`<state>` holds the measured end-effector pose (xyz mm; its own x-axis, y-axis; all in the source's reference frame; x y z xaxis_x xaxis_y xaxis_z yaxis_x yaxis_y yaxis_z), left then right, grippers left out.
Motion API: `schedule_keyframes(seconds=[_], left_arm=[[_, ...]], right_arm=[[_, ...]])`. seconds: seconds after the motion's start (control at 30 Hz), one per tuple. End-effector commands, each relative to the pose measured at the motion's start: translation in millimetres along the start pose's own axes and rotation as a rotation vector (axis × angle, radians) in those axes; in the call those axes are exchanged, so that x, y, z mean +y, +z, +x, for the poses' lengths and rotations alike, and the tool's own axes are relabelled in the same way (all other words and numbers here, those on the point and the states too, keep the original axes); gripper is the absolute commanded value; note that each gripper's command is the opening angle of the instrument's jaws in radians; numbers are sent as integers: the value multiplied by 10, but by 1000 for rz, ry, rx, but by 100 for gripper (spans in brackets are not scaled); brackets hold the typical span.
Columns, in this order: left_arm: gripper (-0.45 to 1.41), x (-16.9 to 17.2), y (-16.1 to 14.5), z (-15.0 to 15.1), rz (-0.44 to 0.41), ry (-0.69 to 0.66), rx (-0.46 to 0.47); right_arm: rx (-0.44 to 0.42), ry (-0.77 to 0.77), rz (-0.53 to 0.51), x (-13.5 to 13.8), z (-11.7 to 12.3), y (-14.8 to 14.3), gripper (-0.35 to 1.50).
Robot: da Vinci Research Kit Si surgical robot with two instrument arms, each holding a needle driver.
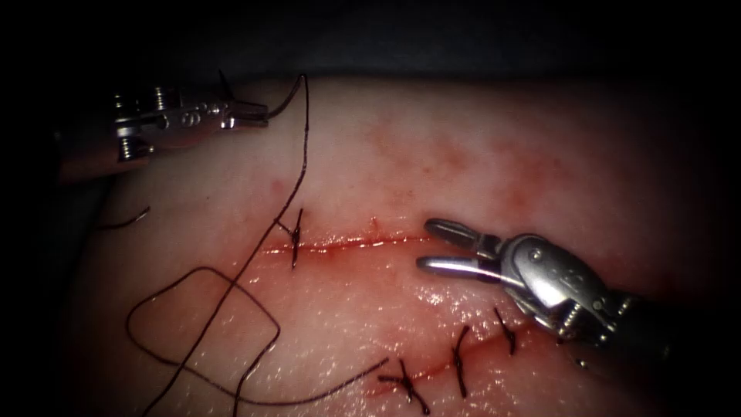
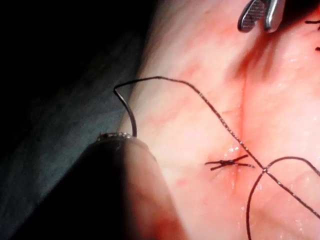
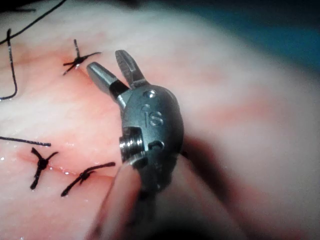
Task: Wound Closure
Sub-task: Grab the needle with the left hand, then hand over the needle from the left to the right hand.
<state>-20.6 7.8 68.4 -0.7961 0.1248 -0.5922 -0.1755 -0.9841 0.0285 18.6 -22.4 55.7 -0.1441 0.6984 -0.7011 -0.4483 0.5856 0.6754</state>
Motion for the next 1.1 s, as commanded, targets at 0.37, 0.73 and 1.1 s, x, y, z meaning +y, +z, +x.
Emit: schedule_keyframes(seconds=[0.37,0.73,1.1], left_arm=[[-45,16,76,71,55,40,17],[-45,50,122,70,181,78,-6],[-45,87,90,45,325,55,-34]], right_arm=[[50,77,-83,-10,51,-26,98],[40,193,-200,-42,95,-10,113],[-20,246,-293,-20,65,56,101]])
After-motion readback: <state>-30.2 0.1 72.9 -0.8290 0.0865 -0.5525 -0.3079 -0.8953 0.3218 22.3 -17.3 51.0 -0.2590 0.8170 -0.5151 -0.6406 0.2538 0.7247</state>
